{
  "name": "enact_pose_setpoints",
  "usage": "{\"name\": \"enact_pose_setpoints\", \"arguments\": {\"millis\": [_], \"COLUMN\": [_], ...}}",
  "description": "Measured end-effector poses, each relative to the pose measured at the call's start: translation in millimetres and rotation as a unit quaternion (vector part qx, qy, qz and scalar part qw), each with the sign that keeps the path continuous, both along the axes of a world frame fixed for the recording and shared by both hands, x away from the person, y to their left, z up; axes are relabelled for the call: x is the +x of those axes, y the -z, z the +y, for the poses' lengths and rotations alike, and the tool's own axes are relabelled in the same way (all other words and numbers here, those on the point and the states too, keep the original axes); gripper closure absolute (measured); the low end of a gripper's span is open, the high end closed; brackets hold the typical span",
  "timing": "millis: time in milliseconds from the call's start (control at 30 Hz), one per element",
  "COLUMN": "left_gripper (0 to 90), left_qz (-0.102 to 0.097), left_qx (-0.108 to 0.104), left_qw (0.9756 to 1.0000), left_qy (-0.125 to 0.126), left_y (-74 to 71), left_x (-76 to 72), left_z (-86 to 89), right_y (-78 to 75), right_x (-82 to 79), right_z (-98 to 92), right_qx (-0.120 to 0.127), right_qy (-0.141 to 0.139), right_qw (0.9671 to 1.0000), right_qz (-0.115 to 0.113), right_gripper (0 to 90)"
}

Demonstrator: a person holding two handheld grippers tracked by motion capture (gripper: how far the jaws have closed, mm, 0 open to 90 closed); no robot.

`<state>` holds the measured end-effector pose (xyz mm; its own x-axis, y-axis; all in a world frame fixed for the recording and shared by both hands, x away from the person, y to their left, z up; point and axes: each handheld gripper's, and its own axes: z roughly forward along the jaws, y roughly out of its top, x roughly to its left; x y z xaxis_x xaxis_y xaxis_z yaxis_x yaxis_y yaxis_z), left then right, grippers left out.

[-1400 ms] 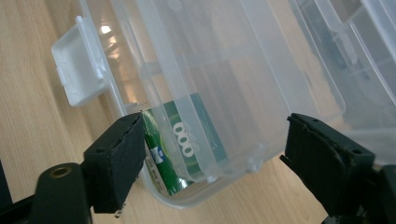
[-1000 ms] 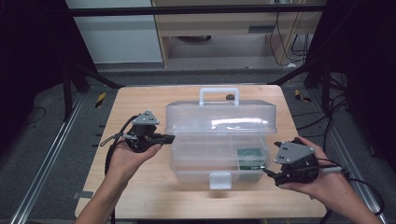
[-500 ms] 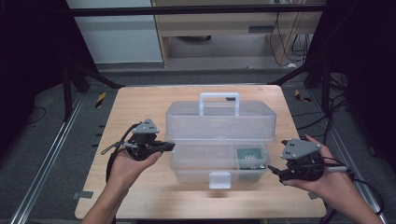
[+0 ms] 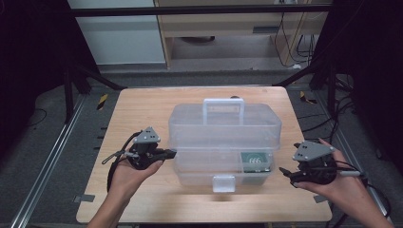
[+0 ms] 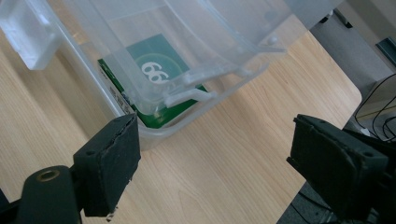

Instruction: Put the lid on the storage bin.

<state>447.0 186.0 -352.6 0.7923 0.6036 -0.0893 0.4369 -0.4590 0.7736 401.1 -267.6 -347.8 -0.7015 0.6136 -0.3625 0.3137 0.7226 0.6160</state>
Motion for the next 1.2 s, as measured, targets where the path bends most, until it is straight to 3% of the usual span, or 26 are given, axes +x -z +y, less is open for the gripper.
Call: {"name": "enact_pose_setpoints", "arguments": {"millis": [333, 600, 1200], "left_gripper": [90.0, 90.0, 90.0], "left_qz": [0.01, 0.005, 0.013], "left_qx": [-0.01, -0.017, -0.013], "left_qw": [0.9999, 0.9998, 0.9998], "left_qy": [-0.009, -0.011, -0.01], "left_y": [12.5, 17.1, 34.5], "left_x": [-3.1, -5.0, -10.9], "left_z": [8.7, 10.1, 12.4], "right_y": [7.6, 11.9, 30.4], "right_x": [2.0, 3.2, 10.1], "right_z": [-6.3, -7.7, -11.4], "right_qx": [-0.001, -0.004, 0.001], "right_qy": [0.014, 0.019, 0.035], "right_qw": [0.9999, 0.9998, 0.9992], "right_qz": [0.003, 0.007, 0.021], "right_gripper": [16.2, 16.1, 16.2]}}
